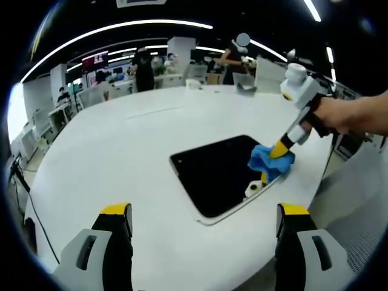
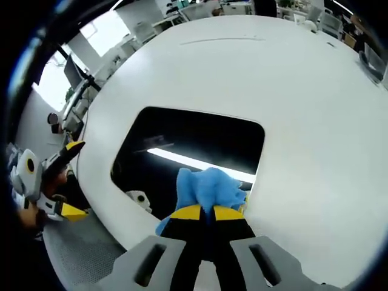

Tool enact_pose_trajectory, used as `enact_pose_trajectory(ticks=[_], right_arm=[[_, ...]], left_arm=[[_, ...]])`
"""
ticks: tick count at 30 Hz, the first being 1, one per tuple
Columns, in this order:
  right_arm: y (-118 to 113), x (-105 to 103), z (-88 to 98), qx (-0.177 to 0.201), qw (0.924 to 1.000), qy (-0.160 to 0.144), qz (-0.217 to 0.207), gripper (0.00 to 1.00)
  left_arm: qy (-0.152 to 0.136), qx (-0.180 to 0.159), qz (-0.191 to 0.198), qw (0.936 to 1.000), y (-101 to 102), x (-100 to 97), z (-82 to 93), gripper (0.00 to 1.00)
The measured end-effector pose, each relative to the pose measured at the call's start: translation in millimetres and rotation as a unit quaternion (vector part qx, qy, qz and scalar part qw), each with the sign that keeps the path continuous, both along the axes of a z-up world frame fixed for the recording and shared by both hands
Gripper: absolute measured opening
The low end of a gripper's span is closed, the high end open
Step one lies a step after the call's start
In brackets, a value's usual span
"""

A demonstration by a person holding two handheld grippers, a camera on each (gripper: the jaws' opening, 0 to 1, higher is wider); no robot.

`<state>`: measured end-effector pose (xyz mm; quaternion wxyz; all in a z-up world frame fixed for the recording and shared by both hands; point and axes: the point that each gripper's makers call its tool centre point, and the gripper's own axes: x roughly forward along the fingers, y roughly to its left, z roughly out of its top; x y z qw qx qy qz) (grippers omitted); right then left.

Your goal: Wipe the mirror surface with the cleaning cloth until all visible marks leave the cleaned area.

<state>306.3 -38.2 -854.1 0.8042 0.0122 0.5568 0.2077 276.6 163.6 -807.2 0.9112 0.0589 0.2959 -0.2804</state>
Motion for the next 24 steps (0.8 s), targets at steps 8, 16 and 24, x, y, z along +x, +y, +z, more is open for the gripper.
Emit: enact_pose_trajectory(ticks=[8, 16, 24], right_arm=[[-1, 7, 0.5, -0.005, 1.0, -0.001, 0.0, 0.0], [-2, 15, 0.5, -0.009, 0.9999, -0.003, -0.004, 0.0], [-4, 26, 0.8, -0.012, 0.9999, -0.005, -0.004, 0.0]], left_arm=[[-0.001, -0.002, 0.002, 1.0, 1, 0.3, 0.9, 0.99], [0.003, -0.006, 0.005, 1.0, 0, 0.3, 0.7, 0.99], [0.005, -0.007, 0.005, 0.9999, 0, -0.5, 0.4, 0.99]])
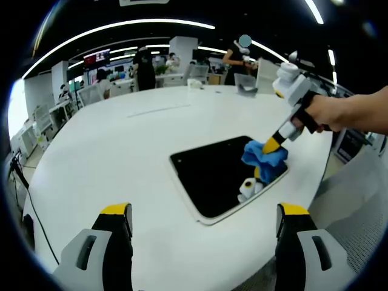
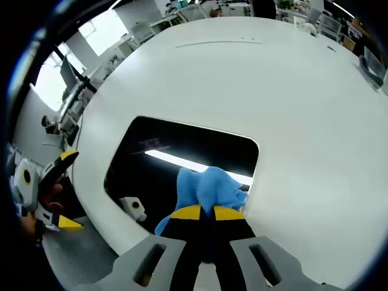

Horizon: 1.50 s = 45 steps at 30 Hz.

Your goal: Wipe the mirror surface with the cleaning cloth until all visible marks leave the cleaned area.

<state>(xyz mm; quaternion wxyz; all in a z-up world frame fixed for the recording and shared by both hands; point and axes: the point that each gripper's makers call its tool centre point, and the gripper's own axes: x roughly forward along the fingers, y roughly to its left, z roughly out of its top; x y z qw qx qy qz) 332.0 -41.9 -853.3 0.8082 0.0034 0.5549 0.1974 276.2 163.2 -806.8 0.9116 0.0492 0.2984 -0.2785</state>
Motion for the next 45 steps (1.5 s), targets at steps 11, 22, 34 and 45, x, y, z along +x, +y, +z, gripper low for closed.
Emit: enact_pose_trajectory(ticks=[11, 22, 34, 45], right_arm=[[-3, 20, 0.0, -0.007, 1.0, -0.003, -0.004, 0.0], [-6, 38, -3.4, -0.012, 0.9999, -0.008, -0.004, 0.0], [-8, 50, -1.5, -0.021, 0.9997, -0.015, -0.004, 0.0], [-8, 61, 1.7, -0.027, 0.9995, -0.017, -0.005, 0.0]], left_arm=[[0.002, 0.0, -0.001, 1.0, 0, 0.1, -1.0, 0.99], [0.002, -0.002, 0.005, 1.0, 2, 0.9, -0.7, 0.99], [0.004, -0.001, 0.005, 1.0, 2, 0.6, -1.7, 0.99], [0.004, -0.002, 0.007, 1.0, 3, 1.1, -1.8, 0.99]])
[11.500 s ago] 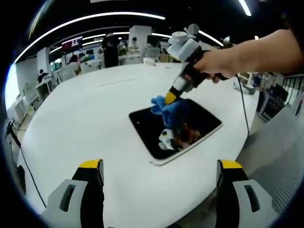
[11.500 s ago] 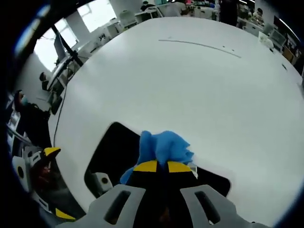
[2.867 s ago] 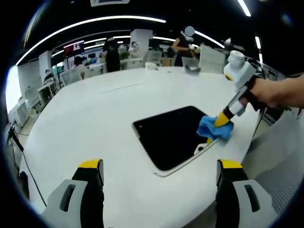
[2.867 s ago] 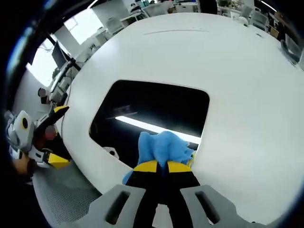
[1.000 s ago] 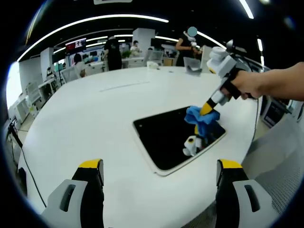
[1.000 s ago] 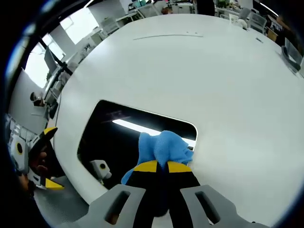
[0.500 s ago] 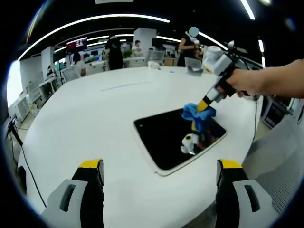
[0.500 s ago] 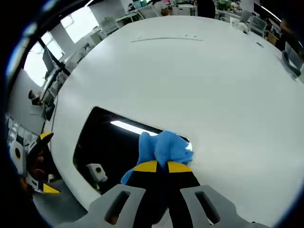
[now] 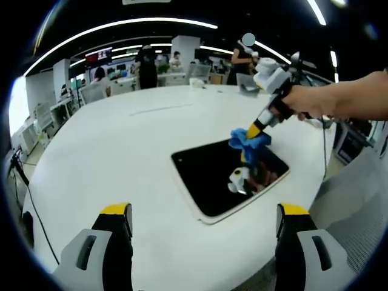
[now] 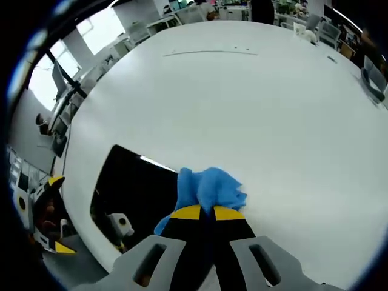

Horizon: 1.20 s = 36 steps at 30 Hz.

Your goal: Wipe the mirror surface with the cleaning cloth until all visible marks leave the cleaned area.

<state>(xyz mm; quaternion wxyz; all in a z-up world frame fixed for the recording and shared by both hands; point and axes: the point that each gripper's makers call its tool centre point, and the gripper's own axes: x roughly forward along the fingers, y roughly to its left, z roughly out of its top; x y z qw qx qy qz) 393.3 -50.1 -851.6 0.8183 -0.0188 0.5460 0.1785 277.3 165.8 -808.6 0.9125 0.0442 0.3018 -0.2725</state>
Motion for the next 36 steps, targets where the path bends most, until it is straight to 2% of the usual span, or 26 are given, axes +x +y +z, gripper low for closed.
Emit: enact_pose_trajectory(ticks=[12, 27, 36], right_arm=[[-2, 15, -2.8, -0.004, 1.0, -0.003, 0.001, 0.0], [-2, 19, -0.2, -0.003, 1.0, -0.005, 0.001, 0.0], [-6, 23, 13.0, -0.01, 0.9997, -0.022, 0.011, 0.0]], left_arm=[[0.003, 0.001, 0.002, 1.0, 1, 0.0, -1.1, 0.99], [0.004, 0.003, 0.003, 1.0, 1, 0.0, -0.9, 0.99], [0.003, 0.001, 0.0, 1.0, -1, -0.2, -0.8, 0.99]])
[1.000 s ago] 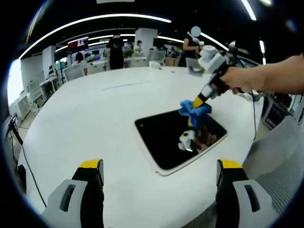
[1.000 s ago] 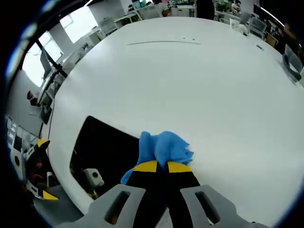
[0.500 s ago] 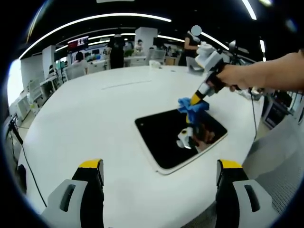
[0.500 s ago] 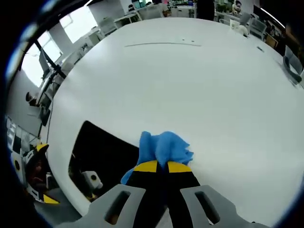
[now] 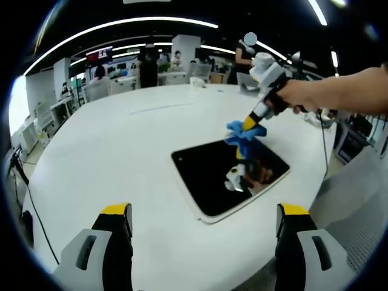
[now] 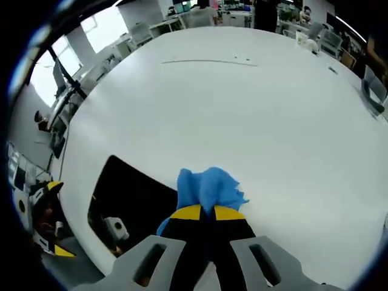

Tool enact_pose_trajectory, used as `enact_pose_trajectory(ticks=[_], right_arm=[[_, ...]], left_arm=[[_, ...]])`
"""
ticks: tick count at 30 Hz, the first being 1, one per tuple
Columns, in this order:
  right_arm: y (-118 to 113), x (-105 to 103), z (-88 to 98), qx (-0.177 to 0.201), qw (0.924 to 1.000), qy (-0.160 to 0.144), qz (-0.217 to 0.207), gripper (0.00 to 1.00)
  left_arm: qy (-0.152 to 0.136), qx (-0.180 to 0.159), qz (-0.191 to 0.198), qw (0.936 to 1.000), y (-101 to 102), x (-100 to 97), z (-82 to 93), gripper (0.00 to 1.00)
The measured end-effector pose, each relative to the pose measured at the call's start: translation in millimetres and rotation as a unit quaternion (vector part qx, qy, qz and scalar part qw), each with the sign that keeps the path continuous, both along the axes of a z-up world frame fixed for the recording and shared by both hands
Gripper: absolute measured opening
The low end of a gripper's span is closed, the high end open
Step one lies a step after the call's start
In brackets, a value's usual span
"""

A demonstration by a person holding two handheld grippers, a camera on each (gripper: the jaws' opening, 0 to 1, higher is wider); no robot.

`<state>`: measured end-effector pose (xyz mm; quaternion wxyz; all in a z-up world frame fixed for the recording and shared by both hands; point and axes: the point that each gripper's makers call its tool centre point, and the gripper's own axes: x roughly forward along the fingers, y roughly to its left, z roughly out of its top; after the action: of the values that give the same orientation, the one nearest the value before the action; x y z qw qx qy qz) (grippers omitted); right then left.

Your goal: Wipe the mirror surface with the cleaning cloth until all visible marks leave the cleaned area.

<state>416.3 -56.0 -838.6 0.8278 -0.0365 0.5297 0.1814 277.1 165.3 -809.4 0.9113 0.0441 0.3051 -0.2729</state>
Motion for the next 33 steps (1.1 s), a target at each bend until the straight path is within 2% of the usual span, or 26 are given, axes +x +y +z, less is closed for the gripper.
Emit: enact_pose_trajectory(ticks=[10, 17, 33], right_arm=[[-17, -1, 4.6, -0.005, 1.0, -0.003, -0.005, 0.0], [-44, -11, 9.4, -0.009, 0.9997, -0.003, -0.022, 0.0], [-100, -26, 5.5, -0.008, 0.9975, 0.002, -0.071, 0.01]], left_arm=[[-0.002, 0.002, 0.0, 1.0, 0, 0.7, -0.3, 0.99], [-0.002, 0.002, -0.001, 1.0, 0, 0.9, -0.7, 0.99], [-0.002, 0.005, -0.003, 1.0, 0, 0.1, -0.8, 0.99]])
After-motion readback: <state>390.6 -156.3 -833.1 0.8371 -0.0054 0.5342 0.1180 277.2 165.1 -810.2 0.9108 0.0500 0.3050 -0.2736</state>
